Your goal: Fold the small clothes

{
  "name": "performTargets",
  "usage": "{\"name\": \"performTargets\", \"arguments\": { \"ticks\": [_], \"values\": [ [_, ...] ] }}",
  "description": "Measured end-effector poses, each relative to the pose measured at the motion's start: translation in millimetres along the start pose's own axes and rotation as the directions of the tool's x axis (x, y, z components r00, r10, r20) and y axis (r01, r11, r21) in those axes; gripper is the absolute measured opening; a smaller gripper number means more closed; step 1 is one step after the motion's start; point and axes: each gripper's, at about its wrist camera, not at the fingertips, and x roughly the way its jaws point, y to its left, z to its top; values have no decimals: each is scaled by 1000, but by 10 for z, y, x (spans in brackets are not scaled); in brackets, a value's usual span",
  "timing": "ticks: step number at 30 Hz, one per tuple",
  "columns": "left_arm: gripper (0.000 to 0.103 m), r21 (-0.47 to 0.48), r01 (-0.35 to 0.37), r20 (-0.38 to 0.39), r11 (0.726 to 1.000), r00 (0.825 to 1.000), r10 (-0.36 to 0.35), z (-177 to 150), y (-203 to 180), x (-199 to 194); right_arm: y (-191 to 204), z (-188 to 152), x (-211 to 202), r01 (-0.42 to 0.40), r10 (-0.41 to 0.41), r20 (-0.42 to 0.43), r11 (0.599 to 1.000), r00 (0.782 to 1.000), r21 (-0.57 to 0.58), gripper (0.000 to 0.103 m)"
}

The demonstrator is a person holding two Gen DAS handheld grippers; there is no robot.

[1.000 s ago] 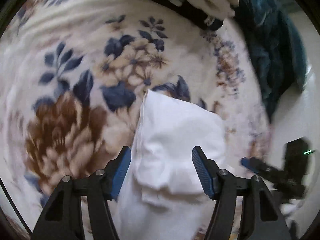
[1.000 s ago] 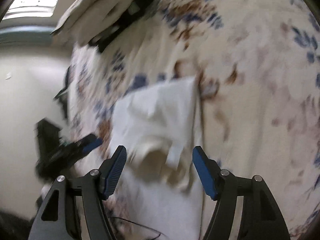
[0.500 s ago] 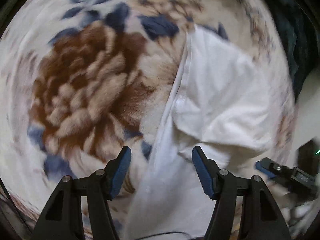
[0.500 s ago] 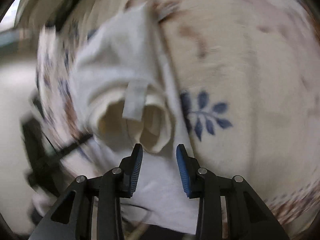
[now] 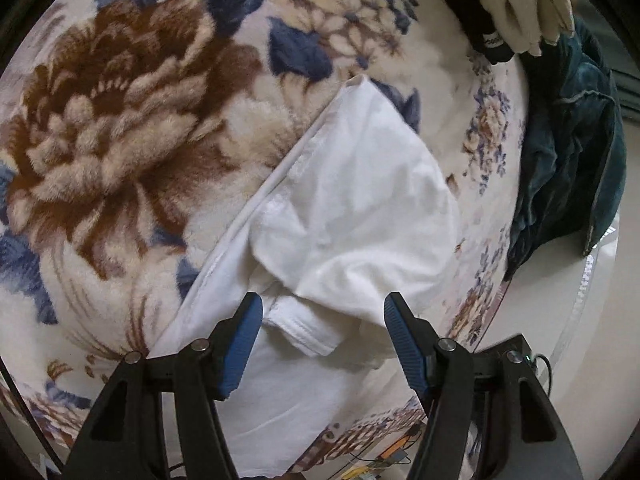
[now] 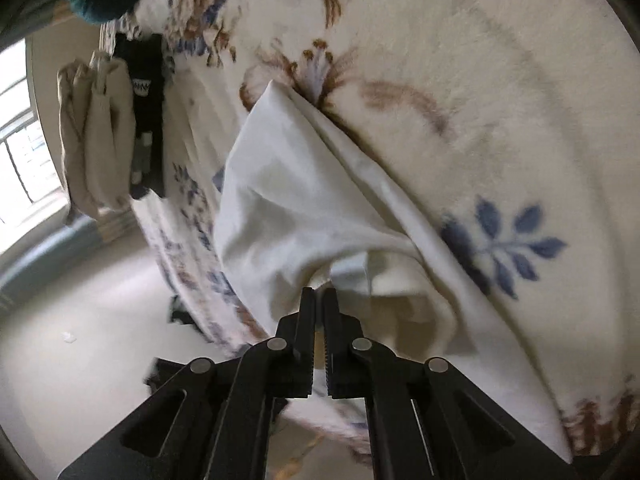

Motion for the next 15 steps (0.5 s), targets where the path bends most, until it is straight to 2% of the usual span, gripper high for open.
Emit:
{"name": "performTargets", "arguments": {
  "ticks": [1, 4, 8, 9, 10, 11, 15],
  "values": [
    [61, -7, 0, 0, 1000, 1000, 0, -36, -74, 51, 22, -36, -4, 40, -40, 7, 999, 999, -20, 4],
    [61, -42, 0, -2, 999, 1000, 0, -73, 51, 43, -14, -139, -56, 123, -122, 24, 990, 992, -62, 4],
    [60, -66, -1, 29, 998, 1000, 3, -30, 97, 92, -82, -162, -61, 153, -152, 25, 986, 988, -68, 4],
    [55, -58, -15, 63, 998, 998, 19, -30, 84, 64, -61, -164, -48, 171, -169, 30, 982, 985, -82, 4],
    [42, -49, -18, 87, 999, 996, 22, -17, 46, 65, -75, -139, -52, 184, -182, 28, 978, 983, -97, 4],
    [2, -22, -26, 110, 999, 994, 28, -17, 8, 44, -65, -124, -43, 203, -201, 31, 972, 979, -120, 4],
    [2, 53, -93, 161, 994, 983, 83, -70, -83, -49, 44, -160, -8, 251, -246, 50, 951, 968, -181, 4]
  ]
}}
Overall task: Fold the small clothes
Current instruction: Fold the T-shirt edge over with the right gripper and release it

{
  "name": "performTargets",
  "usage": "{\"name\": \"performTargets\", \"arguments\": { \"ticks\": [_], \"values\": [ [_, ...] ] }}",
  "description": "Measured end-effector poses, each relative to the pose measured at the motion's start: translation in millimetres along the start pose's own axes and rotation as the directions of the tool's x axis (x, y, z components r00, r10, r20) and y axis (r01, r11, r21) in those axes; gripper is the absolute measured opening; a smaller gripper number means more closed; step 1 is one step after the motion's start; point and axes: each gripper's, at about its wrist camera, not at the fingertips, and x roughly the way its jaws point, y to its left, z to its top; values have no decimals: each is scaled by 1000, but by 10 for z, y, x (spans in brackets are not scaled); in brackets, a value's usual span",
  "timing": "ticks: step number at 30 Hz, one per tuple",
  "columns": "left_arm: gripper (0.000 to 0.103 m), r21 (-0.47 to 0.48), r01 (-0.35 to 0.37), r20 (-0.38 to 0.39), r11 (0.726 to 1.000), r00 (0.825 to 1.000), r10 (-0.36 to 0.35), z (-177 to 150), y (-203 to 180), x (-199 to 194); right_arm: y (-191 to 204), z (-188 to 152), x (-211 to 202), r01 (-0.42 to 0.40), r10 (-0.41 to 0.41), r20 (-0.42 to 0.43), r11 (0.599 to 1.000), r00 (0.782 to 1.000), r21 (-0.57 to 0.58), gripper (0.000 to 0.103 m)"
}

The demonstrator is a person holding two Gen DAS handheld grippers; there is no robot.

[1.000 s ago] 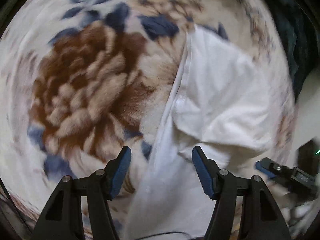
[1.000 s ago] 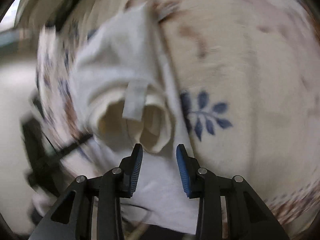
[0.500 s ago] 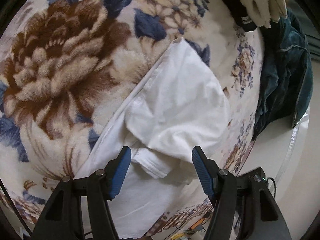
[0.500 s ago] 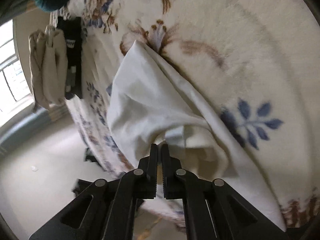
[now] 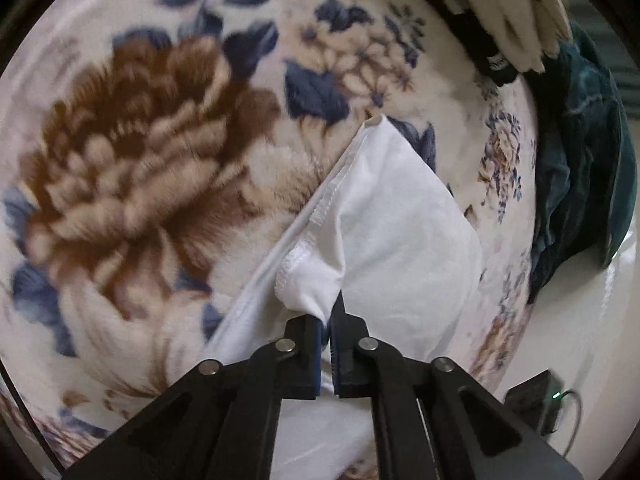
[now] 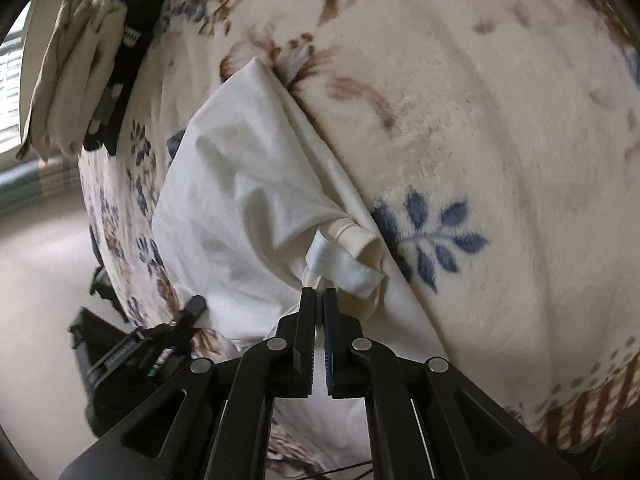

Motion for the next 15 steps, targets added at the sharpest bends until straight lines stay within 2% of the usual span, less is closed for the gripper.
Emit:
{"name": "performTargets", "arguments": {
  "ticks": [5, 9, 12, 13, 14, 15],
  "values": [
    [2, 6, -57, -49, 998, 997, 58, -8, 96, 101, 96, -9, 92, 94, -94, -3, 994, 996, -55, 4],
    [5, 16, -44, -62, 999, 997, 45, -1, 51, -12, 152, -23, 121, 212, -214, -2, 970, 977, -119, 4],
    [6, 63, -50, -96, 997, 994, 56, -54, -16, -57, 143, -14, 3, 183, -186, -19, 977, 982, -112, 7],
    [7, 72, -53, -104, 996, 993, 61, -81, -23, -67, 111, -1, -81, 157, -158, -1, 984, 988, -90, 21],
    [16, 75, -57, -109, 996, 992, 65, -101, -24, -73, 41, 13, -148, 137, -136, 13, 988, 991, -67, 32],
    [33, 76, -63, -111, 995, 991, 71, -119, -24, -84, -21, 41, -227, 101, -100, 33, 995, 994, -27, 49]
  ]
}}
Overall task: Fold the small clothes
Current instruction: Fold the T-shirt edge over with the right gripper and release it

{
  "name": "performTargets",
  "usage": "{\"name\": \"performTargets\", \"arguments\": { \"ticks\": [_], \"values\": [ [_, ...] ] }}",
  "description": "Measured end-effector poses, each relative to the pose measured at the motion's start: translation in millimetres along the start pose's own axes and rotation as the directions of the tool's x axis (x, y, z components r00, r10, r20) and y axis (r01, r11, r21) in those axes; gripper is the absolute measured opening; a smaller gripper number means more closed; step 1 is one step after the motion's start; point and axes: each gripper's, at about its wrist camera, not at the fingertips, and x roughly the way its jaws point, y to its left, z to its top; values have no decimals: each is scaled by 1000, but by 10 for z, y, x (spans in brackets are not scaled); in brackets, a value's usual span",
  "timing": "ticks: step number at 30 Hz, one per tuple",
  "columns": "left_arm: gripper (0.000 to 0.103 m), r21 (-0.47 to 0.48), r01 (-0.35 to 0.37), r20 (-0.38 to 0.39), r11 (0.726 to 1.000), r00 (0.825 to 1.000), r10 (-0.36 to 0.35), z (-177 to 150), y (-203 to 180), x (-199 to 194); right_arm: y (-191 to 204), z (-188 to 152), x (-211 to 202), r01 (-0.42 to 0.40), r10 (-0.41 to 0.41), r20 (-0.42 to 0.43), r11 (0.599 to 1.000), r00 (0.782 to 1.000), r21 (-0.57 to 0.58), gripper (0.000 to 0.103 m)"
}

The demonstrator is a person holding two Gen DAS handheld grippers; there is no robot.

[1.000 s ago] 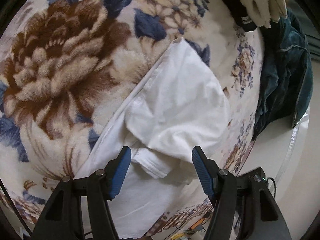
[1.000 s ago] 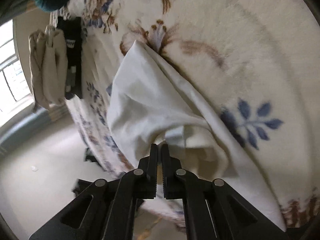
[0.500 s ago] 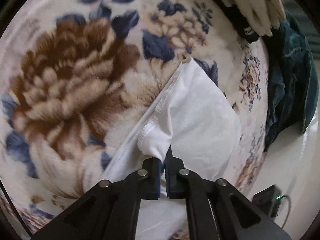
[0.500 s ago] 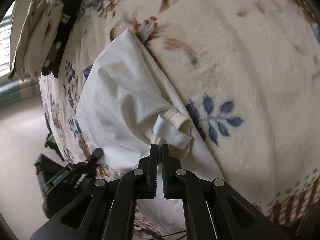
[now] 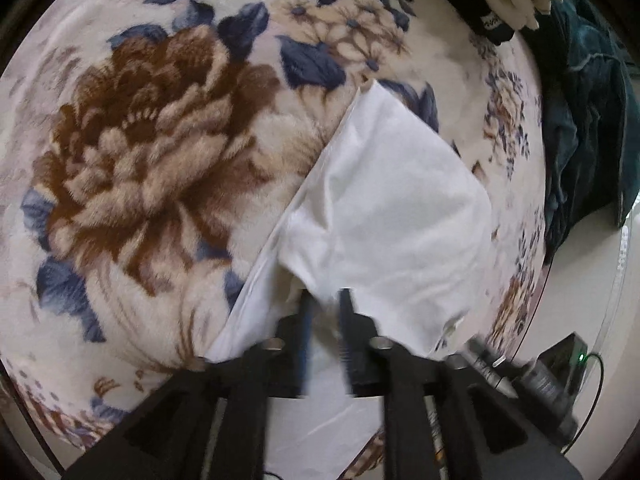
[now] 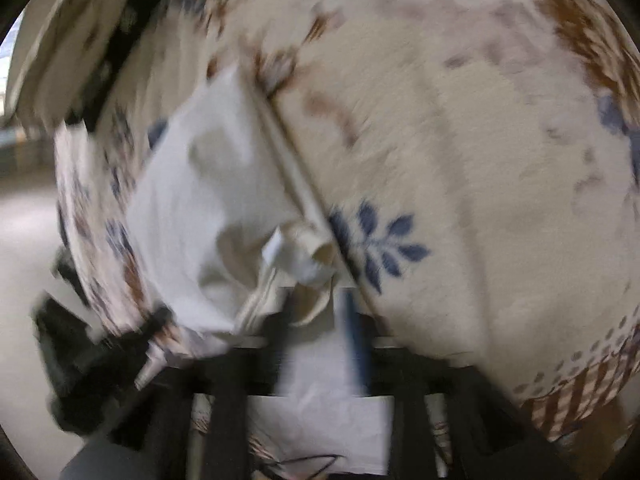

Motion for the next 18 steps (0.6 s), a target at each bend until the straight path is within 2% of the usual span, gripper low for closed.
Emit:
{"name": "performTargets", "arguments": {
  "ticks": [1, 2, 5, 7, 8, 10, 13, 18],
  "values": [
    [42, -1, 1, 4, 1000, 1000, -1, -18, 11, -24, -76, 38, -51, -45, 44, 19, 998, 999, 45, 54],
    [55, -4, 3, 17, 1000, 1000, -3, -28, 7, -42, -126, 73, -76, -77, 75, 26, 994, 997, 77, 54],
    [56, -12, 4, 59, 1000, 998, -4, -19, -1, -103, -251, 206, 23, -149, 150, 9, 975, 989, 163, 54],
    [56, -9, -2, 65, 1000, 998, 3, 15, -25, -97, -278, 260, 150, -150, 154, -8, 970, 988, 192, 53],
    [56, -7, -7, 68, 1000, 998, 7, 34, -36, -91, -279, 268, 222, -165, 171, -11, 964, 985, 207, 51],
    [56, 3, -19, 71, 1000, 997, 19, 72, -85, -63, -230, 221, 314, -166, 170, -3, 962, 985, 217, 9],
    [56, 17, -24, 77, 1000, 997, 22, 114, -141, -33, -168, 101, 297, -121, 115, 44, 973, 992, 194, 4],
    [56, 27, -35, 78, 999, 996, 32, 152, -183, 31, -260, -55, 194, -71, 59, 67, 979, 996, 192, 4]
  ]
}}
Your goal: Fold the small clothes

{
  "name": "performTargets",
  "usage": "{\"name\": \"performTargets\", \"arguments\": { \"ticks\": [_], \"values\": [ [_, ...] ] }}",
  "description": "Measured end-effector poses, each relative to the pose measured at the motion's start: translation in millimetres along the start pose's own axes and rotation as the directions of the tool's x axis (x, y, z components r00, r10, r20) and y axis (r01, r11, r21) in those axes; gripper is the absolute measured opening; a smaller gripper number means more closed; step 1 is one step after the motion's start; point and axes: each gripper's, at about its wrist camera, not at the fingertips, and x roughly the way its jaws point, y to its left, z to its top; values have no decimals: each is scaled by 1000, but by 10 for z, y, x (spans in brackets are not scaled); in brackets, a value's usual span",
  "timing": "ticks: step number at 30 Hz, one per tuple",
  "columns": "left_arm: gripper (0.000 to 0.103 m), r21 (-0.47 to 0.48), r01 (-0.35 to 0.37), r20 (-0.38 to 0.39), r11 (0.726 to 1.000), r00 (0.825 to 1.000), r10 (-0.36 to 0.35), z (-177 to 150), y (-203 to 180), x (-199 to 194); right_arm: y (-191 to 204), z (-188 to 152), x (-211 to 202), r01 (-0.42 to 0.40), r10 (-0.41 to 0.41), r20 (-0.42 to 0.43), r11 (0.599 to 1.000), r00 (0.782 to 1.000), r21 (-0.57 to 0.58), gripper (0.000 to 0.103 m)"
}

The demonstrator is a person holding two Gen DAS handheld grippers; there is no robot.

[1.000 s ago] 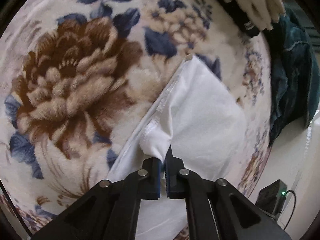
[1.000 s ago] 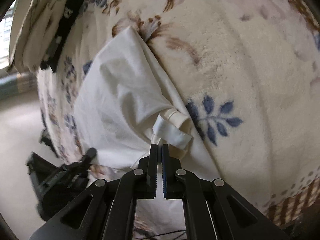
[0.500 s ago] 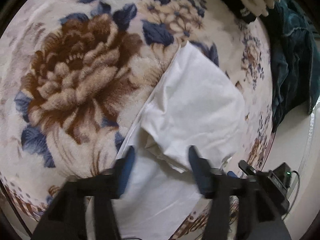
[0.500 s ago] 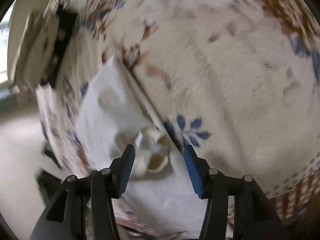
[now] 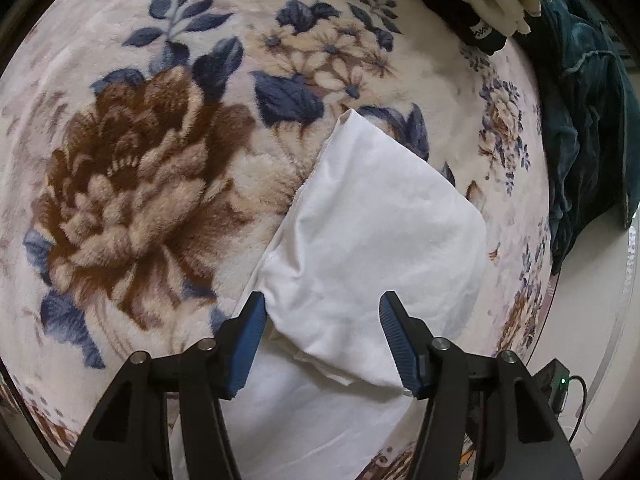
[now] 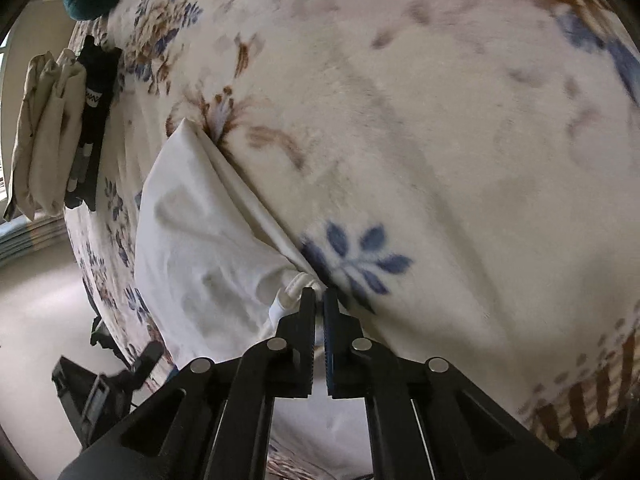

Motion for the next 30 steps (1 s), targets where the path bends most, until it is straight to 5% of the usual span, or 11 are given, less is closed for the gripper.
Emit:
{"name": "performTargets", "arguments": {
  "ticks": [11, 12, 15, 18, 24, 28, 30],
  "values": [
    [56, 24, -54, -27, 998, 998, 55, -8, 72, 132, -11, 13, -40, 69, -73, -59, 995, 996, -79, 5],
    [56, 21, -54, -26, 998, 998, 54, -1, 79, 134, 23, 19, -60, 85, -90, -60, 992, 994, -89, 8],
    [56, 26, -56, -24, 998, 998, 56, 17, 53, 124, 171, 27, -227, 111, -112, -2, 986, 994, -124, 44],
    [56, 60, -69, -17, 996, 997, 71, 35, -19, 140, 398, 12, -378, 115, -102, 80, 977, 992, -182, 52],
    [56, 122, -102, -55, 987, 993, 109, 95, -9, 338, 849, 76, -38, -17, 20, 9, 966, 1000, -258, 53],
    [56, 119, -72, -79, 990, 994, 81, 122, 16, 293, 752, 175, 336, 138, -148, -31, 964, 988, -227, 53],
    [56, 126, -69, -70, 990, 994, 78, 141, 23, 224, 641, 224, 227, 77, -83, -31, 983, 996, -170, 53]
  ]
}}
